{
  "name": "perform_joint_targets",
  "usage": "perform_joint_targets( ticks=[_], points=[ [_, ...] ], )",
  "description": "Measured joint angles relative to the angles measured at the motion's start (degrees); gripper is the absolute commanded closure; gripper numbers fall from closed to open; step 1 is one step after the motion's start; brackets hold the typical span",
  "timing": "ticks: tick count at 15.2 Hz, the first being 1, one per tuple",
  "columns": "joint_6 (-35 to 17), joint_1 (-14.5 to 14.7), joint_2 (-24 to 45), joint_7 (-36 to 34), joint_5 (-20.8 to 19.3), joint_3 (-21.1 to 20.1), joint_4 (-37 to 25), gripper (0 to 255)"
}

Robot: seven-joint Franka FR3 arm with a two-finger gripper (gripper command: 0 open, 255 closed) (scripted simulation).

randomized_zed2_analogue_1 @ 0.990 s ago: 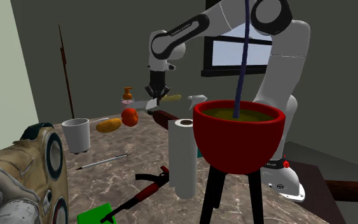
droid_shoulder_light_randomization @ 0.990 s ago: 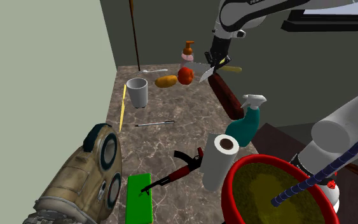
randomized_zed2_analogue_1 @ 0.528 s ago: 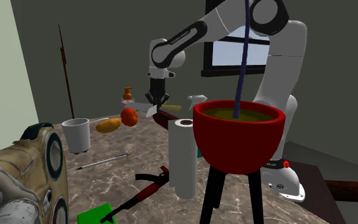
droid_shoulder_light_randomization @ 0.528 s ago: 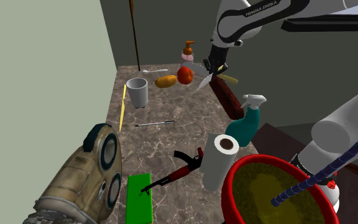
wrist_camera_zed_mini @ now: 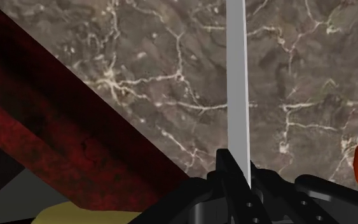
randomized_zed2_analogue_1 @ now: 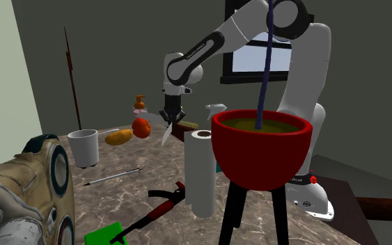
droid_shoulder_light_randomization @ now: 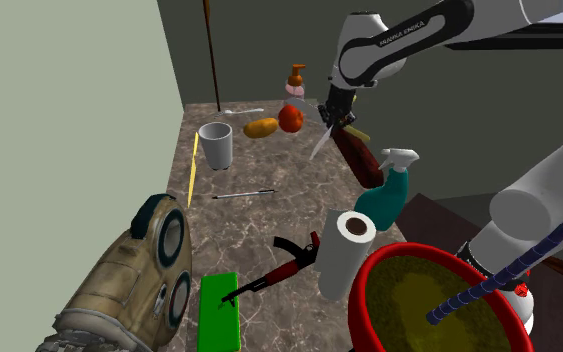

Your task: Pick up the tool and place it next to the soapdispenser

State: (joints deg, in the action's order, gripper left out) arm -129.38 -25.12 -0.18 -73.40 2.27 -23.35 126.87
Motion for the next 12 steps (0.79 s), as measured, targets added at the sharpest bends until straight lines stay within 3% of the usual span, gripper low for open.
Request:
perform_joint_targets(
  ticks=[12],
  points=[
    [-7.3, 0.2, 4.3, -1.4, -2.3, 0.1, 2.7, 255]
  ],
)
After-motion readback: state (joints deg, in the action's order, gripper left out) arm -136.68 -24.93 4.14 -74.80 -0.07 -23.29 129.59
